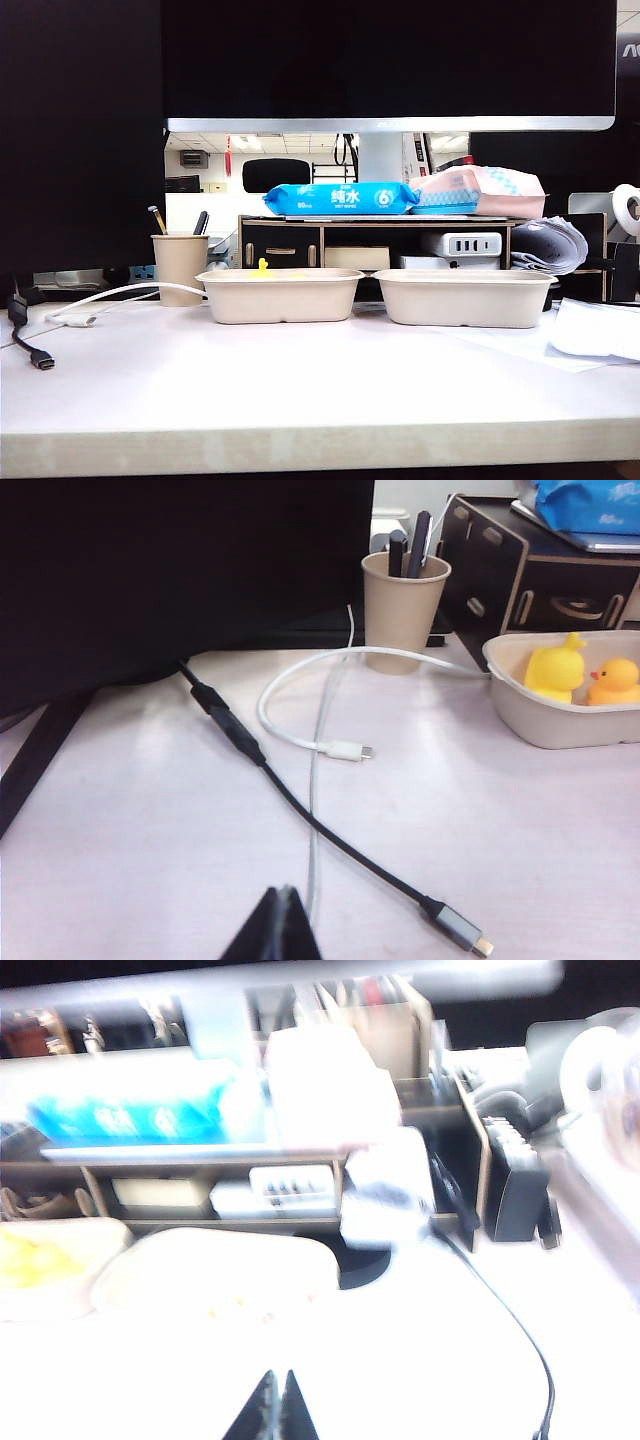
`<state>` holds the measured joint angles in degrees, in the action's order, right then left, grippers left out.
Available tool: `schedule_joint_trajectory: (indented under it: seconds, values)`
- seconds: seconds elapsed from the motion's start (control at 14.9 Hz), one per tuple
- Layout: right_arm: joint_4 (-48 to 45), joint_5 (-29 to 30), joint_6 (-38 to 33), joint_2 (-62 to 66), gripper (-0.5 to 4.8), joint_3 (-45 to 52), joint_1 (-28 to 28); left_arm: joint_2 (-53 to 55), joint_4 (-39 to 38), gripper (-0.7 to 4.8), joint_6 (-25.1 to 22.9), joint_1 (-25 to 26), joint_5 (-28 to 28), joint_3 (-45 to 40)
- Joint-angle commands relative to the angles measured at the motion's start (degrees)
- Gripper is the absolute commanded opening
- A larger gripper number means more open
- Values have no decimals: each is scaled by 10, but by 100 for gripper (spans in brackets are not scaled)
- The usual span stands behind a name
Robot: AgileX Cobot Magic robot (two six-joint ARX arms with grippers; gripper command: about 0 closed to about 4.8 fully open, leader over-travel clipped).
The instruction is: Put the dolls with similar colors into the same paper box, while dolls with different colors go into separate paper boxes.
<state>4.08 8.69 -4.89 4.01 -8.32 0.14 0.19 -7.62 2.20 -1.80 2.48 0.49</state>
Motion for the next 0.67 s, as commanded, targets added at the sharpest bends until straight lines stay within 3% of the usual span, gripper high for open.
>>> schedule_joint_trajectory:
  seconds: [0.07, 0.27, 0.67]
  values:
    - [-31, -26, -3, -39, -5, 76, -23, 0, 4, -5, -2, 1, 2, 0]
    - [-29, -73, 4, -38, -5, 80, -27, 0, 4, -5, -2, 1, 2, 0]
    - [-39, -60, 4, -38, -5, 80, -2, 0, 4, -5, -2, 1, 2, 0]
